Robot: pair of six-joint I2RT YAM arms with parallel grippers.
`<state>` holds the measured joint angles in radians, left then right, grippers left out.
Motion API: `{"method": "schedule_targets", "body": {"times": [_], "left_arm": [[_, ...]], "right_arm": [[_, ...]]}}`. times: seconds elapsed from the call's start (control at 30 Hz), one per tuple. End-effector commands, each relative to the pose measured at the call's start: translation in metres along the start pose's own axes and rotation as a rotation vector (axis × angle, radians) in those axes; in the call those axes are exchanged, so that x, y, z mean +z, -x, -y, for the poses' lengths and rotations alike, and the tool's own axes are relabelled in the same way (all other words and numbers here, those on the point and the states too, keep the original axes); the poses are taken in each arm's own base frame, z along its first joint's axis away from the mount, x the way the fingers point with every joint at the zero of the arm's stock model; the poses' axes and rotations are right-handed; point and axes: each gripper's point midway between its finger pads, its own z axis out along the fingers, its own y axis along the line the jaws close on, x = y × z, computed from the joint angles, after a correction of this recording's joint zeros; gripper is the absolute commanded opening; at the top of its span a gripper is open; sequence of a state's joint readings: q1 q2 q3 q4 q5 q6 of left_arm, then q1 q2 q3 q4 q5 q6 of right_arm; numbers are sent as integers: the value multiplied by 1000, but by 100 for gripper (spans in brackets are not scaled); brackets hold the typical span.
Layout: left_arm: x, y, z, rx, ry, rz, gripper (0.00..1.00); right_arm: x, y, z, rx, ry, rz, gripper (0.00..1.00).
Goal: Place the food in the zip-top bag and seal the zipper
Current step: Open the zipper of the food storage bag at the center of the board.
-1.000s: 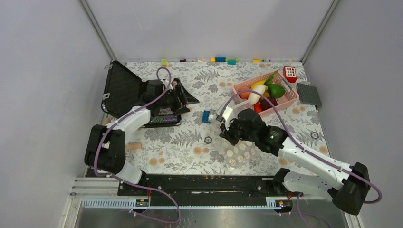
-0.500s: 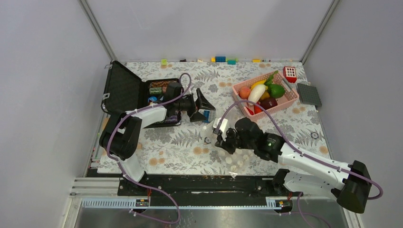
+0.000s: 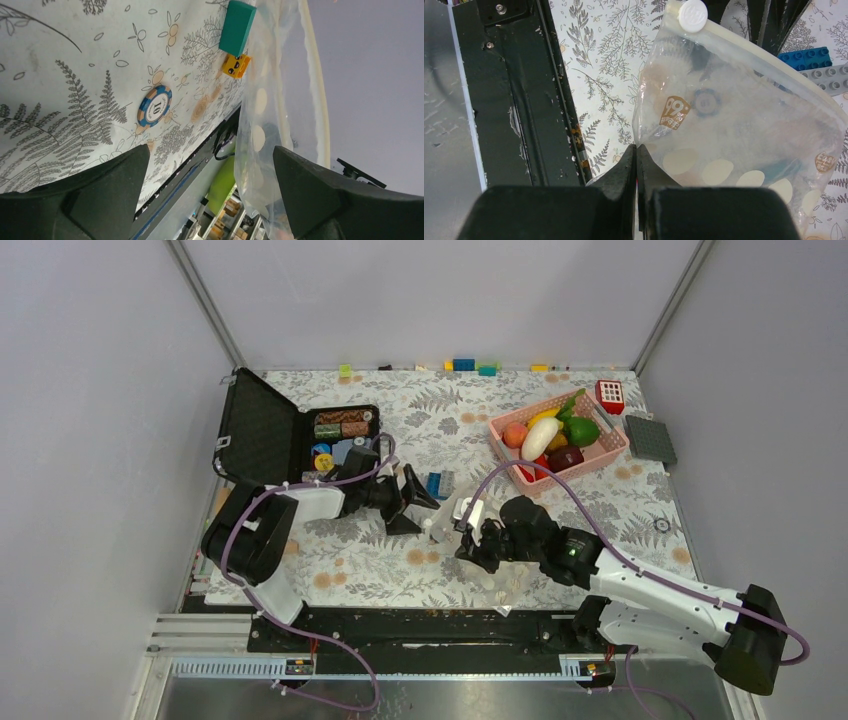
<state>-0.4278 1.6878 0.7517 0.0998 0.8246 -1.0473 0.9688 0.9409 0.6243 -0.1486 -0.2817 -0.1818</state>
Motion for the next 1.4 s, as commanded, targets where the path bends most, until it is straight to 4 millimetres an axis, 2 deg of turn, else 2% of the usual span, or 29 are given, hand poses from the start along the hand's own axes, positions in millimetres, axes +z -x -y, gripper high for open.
{"method": "schedule_targets", "body": {"times": [0.0,0.13,0.47,0.7,0.8,0.9,0.93,1.0,1.03,1.13,1.2,1.3,1.37], "left_arm": [[-8,8,21,66,-30,60,95],[-2,7,31,70,-51,18,93],[0,17,44,89,-45,44,90],[13,-3,44,102,-6,-9,58],[15,-3,41,96,7,-11,47],[16,-3,46,110,-8,-15,35],[16,-4,50,121,-20,-20,29],[18,-8,59,151,-48,-32,3],[18,-9,64,168,-61,-36,0],[13,-11,79,238,-112,-23,0],[4,-11,95,317,-144,5,0],[-17,-11,123,486,-169,81,0],[-38,-6,147,626,-139,190,0]], "right_arm": [[1,12,-4,-10,16,49,0],[2,10,-3,-18,19,32,0],[2,11,-3,-26,21,26,0],[4,17,3,-36,-5,41,0],[6,20,4,-37,-6,45,0],[8,19,3,-34,2,42,0],[8,19,3,-31,4,40,0],[10,18,3,-22,2,34,0],[10,17,4,-16,-1,32,0],[9,21,7,27,-30,36,2],[4,29,9,68,-51,48,18],[-9,47,8,120,-73,80,57],[-25,64,7,134,-88,138,82]]}}
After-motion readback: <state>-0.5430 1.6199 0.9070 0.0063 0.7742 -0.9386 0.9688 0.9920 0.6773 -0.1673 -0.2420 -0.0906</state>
